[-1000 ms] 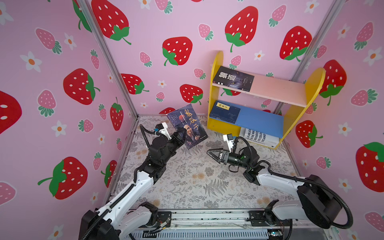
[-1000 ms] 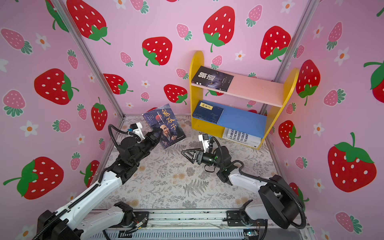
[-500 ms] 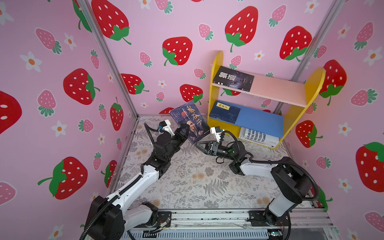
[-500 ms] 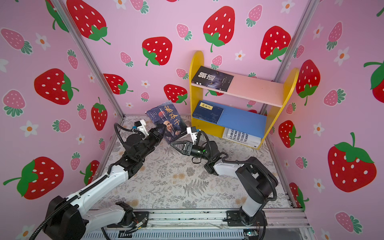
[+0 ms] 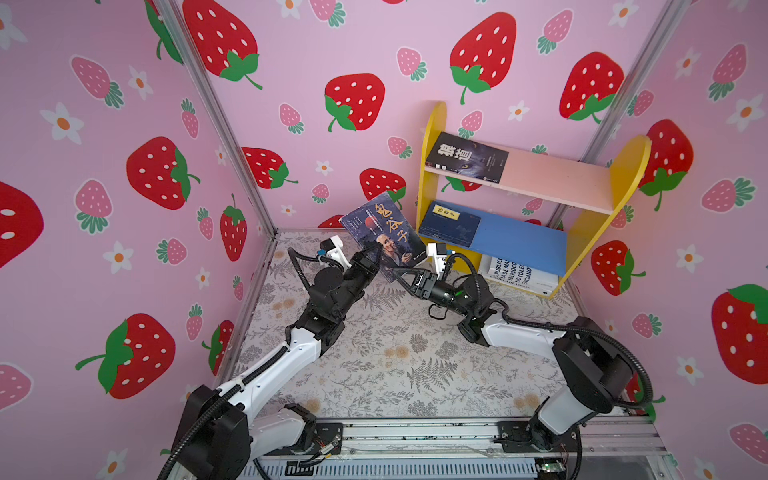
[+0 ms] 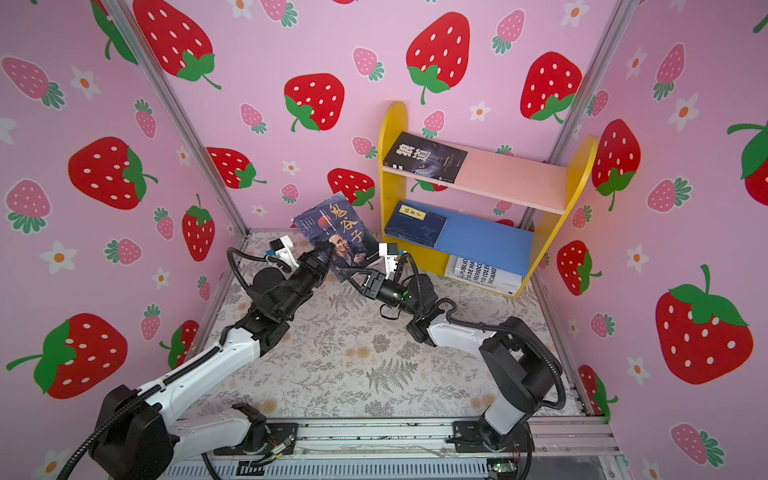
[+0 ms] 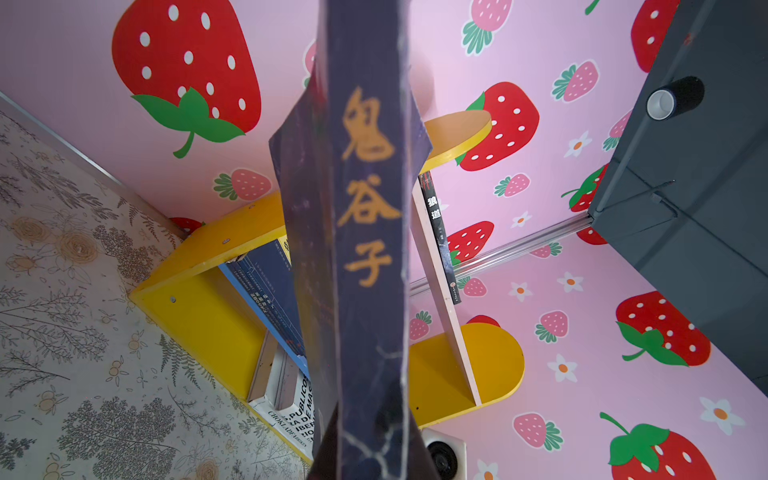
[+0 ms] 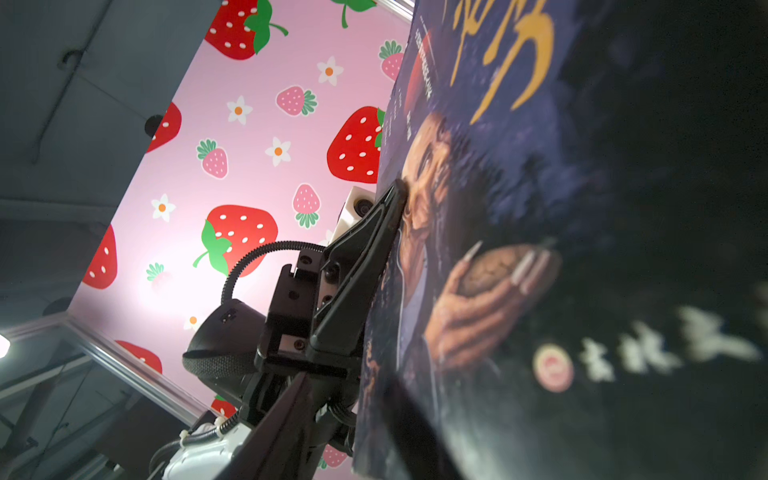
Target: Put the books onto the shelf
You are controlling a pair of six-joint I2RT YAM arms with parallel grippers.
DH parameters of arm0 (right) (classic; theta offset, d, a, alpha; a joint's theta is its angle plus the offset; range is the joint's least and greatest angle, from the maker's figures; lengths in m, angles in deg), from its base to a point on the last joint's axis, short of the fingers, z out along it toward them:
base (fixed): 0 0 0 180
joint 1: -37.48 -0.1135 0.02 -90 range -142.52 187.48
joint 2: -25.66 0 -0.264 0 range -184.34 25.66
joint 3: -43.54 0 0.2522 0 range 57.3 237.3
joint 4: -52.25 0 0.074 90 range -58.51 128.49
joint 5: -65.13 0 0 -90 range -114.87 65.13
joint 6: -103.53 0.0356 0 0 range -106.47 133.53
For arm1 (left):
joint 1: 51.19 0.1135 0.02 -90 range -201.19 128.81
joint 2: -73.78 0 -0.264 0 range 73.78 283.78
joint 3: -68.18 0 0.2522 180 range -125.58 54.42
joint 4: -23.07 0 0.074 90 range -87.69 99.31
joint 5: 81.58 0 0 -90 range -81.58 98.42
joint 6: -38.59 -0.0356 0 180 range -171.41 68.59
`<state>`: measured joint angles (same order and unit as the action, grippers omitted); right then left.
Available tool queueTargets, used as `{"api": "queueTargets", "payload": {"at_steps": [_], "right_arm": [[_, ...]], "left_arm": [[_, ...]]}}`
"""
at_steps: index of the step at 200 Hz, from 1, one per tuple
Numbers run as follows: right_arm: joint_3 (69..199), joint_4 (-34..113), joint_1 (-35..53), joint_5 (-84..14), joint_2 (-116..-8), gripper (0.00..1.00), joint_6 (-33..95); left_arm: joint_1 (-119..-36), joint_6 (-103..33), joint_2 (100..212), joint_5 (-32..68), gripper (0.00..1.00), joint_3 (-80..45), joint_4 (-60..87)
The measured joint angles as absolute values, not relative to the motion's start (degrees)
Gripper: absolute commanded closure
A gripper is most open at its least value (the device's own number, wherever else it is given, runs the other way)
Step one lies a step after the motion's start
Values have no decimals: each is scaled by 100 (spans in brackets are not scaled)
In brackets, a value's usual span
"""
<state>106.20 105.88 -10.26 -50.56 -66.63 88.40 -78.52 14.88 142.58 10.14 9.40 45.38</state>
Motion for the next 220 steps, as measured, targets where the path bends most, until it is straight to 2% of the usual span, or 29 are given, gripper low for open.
{"api": "queueTargets", "payload": {"at_steps": [32,80,108,138,206,216,220], "right_arm": [[10454,10475,-998,-4731,-6561,55,8751],[10091,10448,-657,-4221,-6303,53,8696],[10087,10501,-526,-4123,-6287,55,8696],[10089,10538,-486,-4121,-6290,52,8709],[10089,10713,-357,-4132,-6335,75,8838],[10080,10728,-309,-4182,-6331,75,8869],[10067,10730,-294,-4193,-6327,75,8875]], "left_arm": [[-7870,1575,14404,1092,100,934,4656],[-7907,1660,14463,1103,100,934,4689],[-7994,1737,14605,1106,100,896,4838],[-8068,1813,14870,1165,100,809,4986],[-8237,1903,15123,1263,100,689,5144],[-8239,1892,15143,1278,96,680,5142],[-8239,1890,15151,1296,89,671,5139]]}}
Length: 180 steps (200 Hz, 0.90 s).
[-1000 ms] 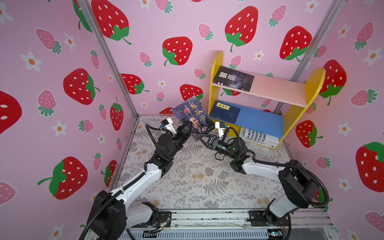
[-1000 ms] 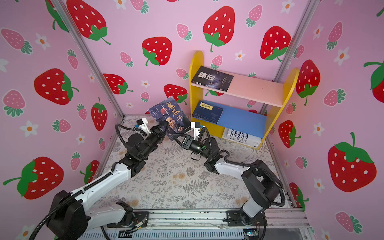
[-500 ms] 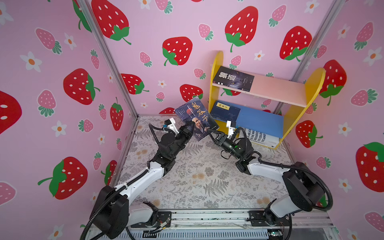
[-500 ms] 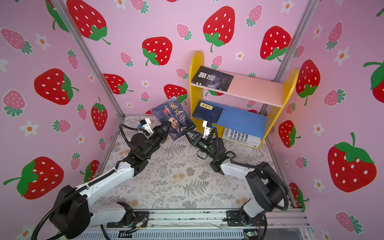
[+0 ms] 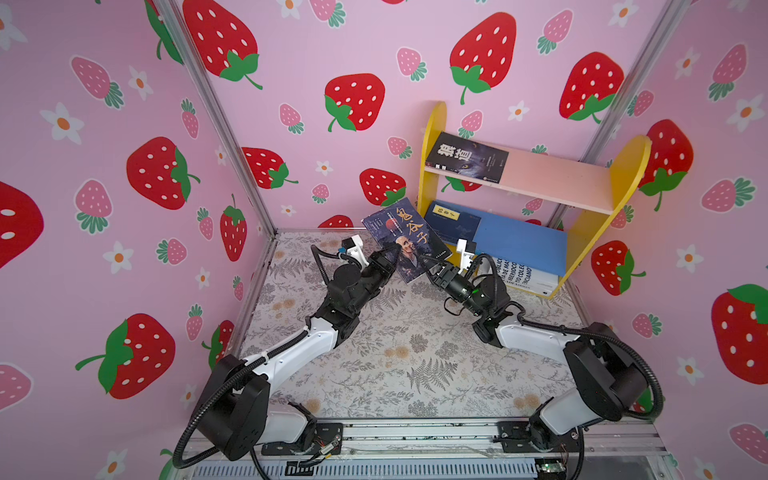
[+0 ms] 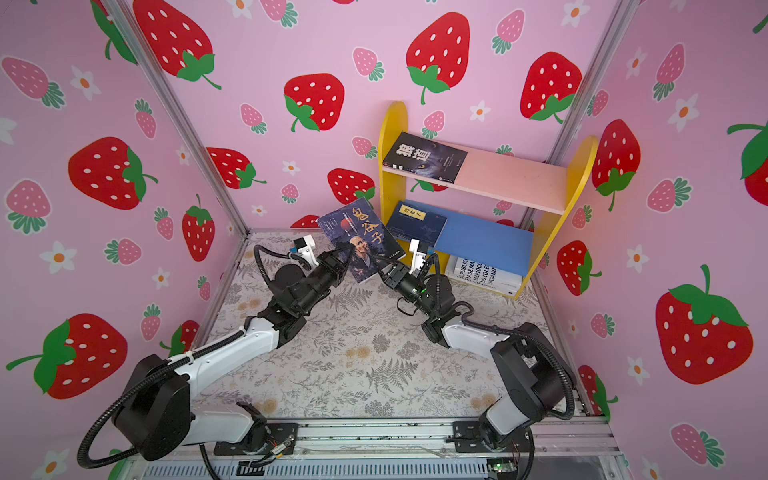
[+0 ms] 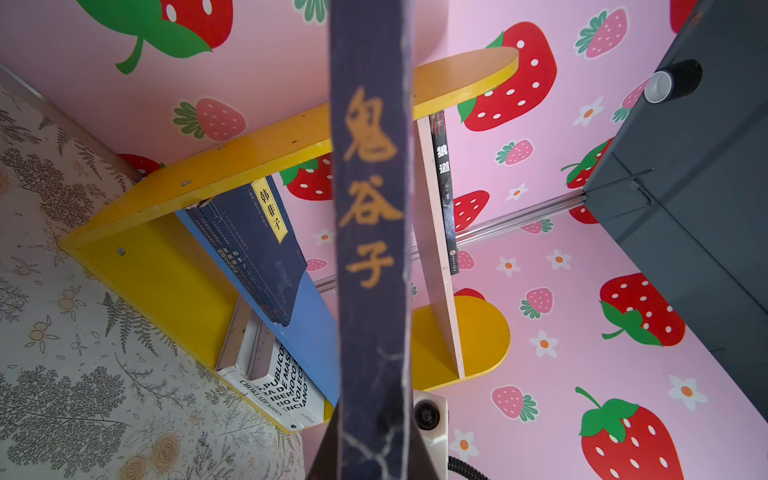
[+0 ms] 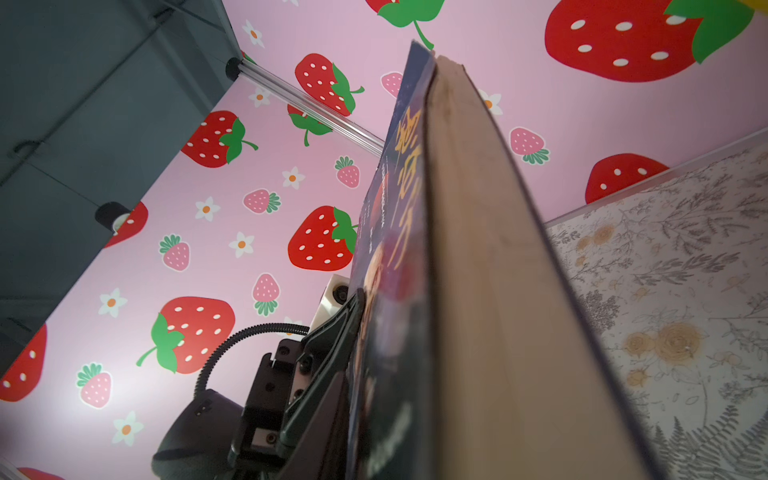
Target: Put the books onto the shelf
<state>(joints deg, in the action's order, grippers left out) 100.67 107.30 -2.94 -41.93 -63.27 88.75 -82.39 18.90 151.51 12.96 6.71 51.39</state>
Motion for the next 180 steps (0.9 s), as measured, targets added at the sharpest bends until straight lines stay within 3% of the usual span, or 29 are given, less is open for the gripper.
{"api": "queueTargets", "payload": {"at_steps": [22,31,40,71,134,180], "right_arm": [[9934,10735,-167,-4300,-6207,78,8897],[9873,10724,-102,-4311,-6123,93,8915],[9833,10663,14,-4350,-6008,99,8865],[9851,10166,394,-4538,-5680,98,8749],[10196,9336,587,-5434,-5553,94,8572],[10203,9089,1022,-5885,-5463,91,8744]], "left_arm": [[-8265,1881,15224,1381,76,599,5104],[-8274,1888,15245,1468,66,575,5087],[-8267,1885,15265,1556,57,564,5061],[-8106,1942,15440,1857,42,322,5034],[-7863,2159,16386,2478,42,-481,5286],[-7843,2386,16754,2810,65,-599,5719]]}}
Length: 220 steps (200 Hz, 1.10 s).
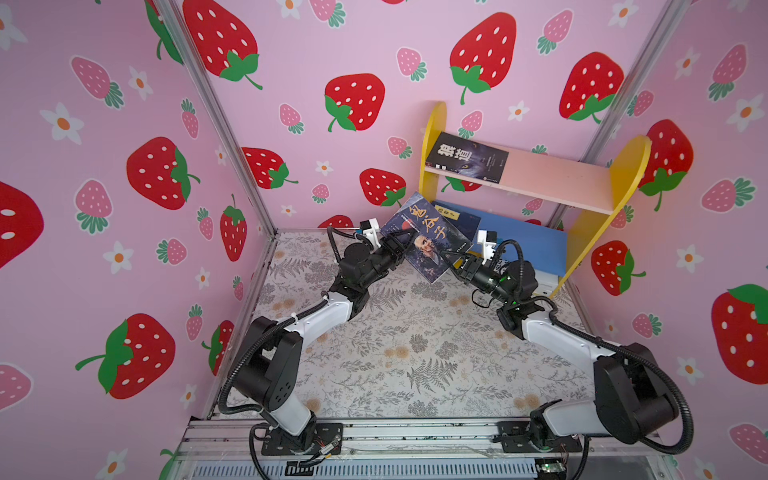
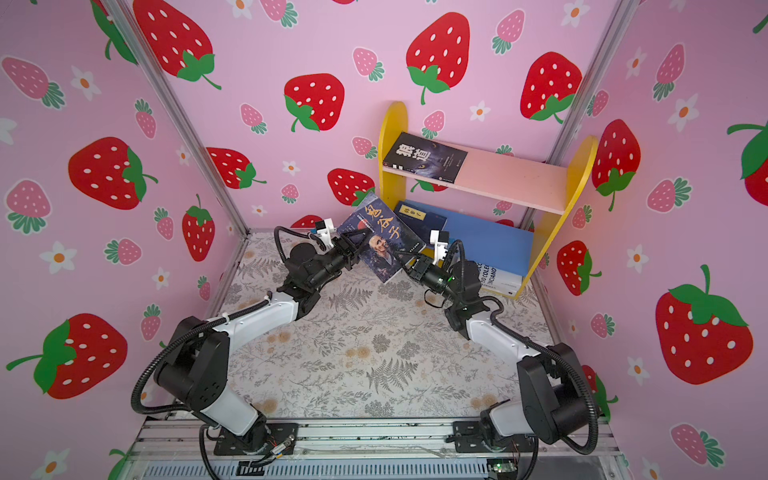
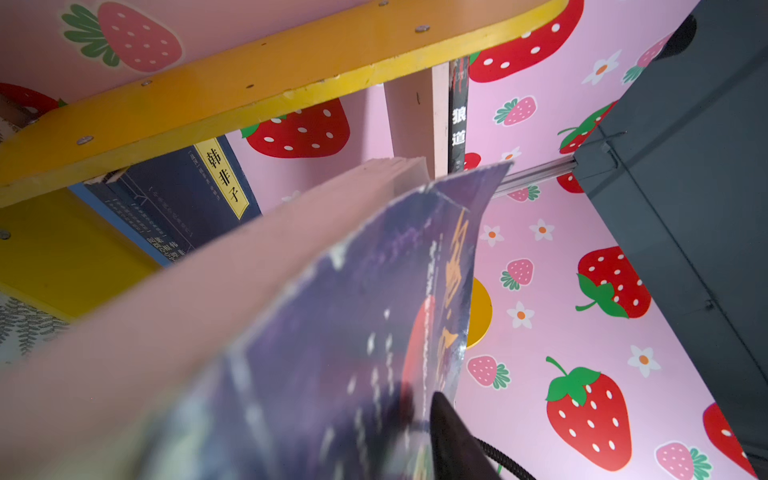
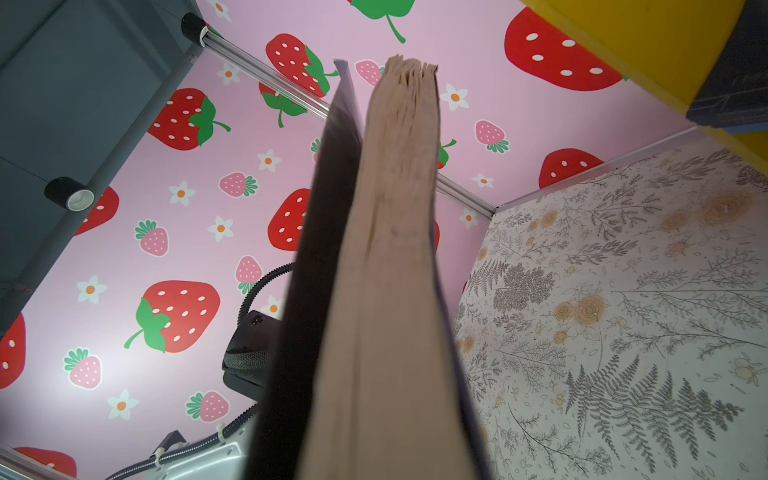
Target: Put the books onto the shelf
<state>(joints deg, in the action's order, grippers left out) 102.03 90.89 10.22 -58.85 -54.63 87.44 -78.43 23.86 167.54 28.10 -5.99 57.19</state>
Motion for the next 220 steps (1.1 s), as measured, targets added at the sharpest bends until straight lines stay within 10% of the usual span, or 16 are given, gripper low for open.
{"api": "queueTargets", "payload": {"at_steps": [33,65,220], "right_arm": [[10389,8897,1210,-6081,-5463,84,8882],[10865,8558,1264,-6055,-5463,50,8775],[12952,6715,1479,-3539,-5173,19,6373]], "left_arm": [[-7861,2351,16797,2904,84,-782,5699],[-7915,2067,16797,2880,92,-1333,5216],[-8449,1463,18869,2260,100,-6203,4127]]}}
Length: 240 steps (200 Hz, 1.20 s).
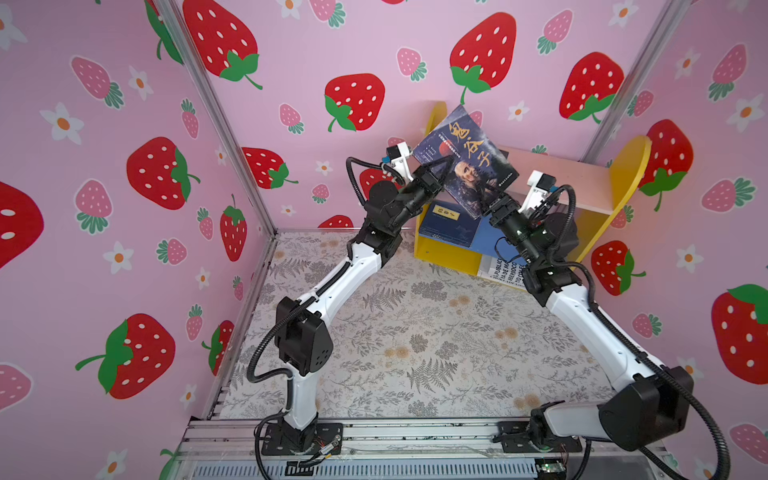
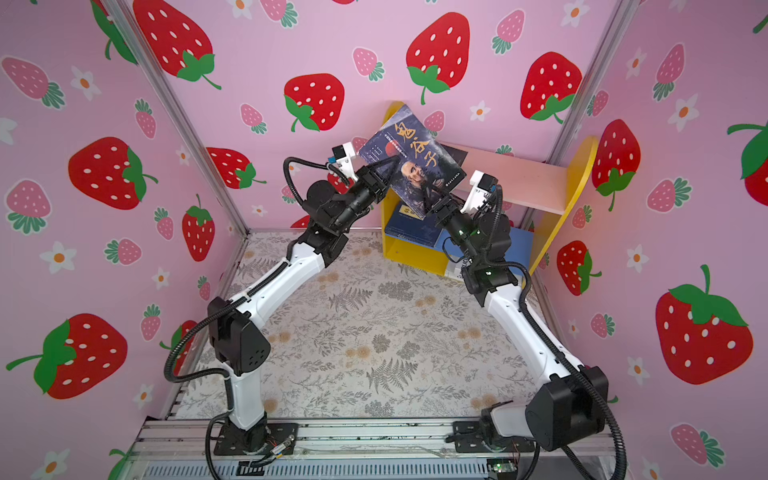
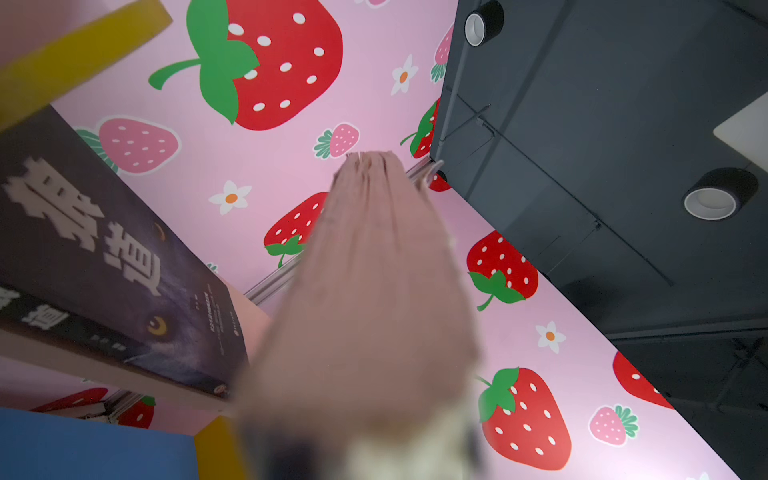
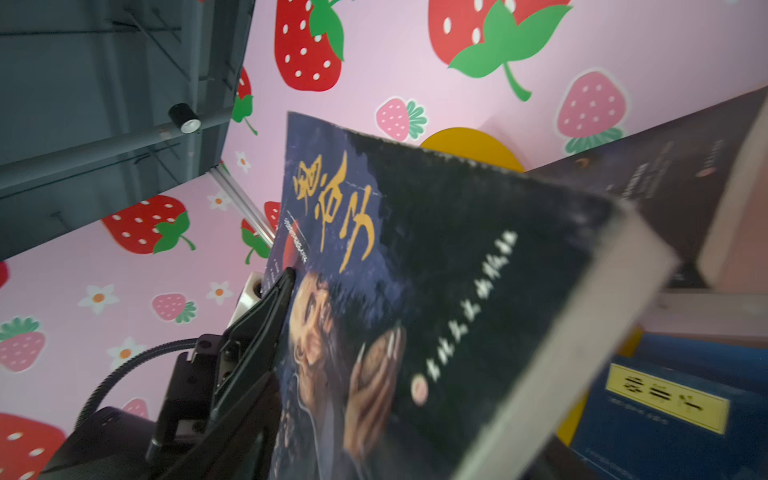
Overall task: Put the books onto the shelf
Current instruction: 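Raise the purple book with both grippers toward the top shelf board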
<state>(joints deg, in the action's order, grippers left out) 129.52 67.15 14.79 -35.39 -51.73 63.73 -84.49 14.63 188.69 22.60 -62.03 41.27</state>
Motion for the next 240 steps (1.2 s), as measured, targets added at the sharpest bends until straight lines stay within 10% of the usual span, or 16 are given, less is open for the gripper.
{"api": "queueTargets", "payload": {"at_steps": [66,240], "right_arm": [[12931,6431,1496,-2075,-4718,0,4838],[12791,7266,1500,-2283,-5776,0,2519]], "left_arm": [[-8650,1485,20074,1383,100,-7772,3474],[-8871,1809,21309,48,91,-9223,3144]]}}
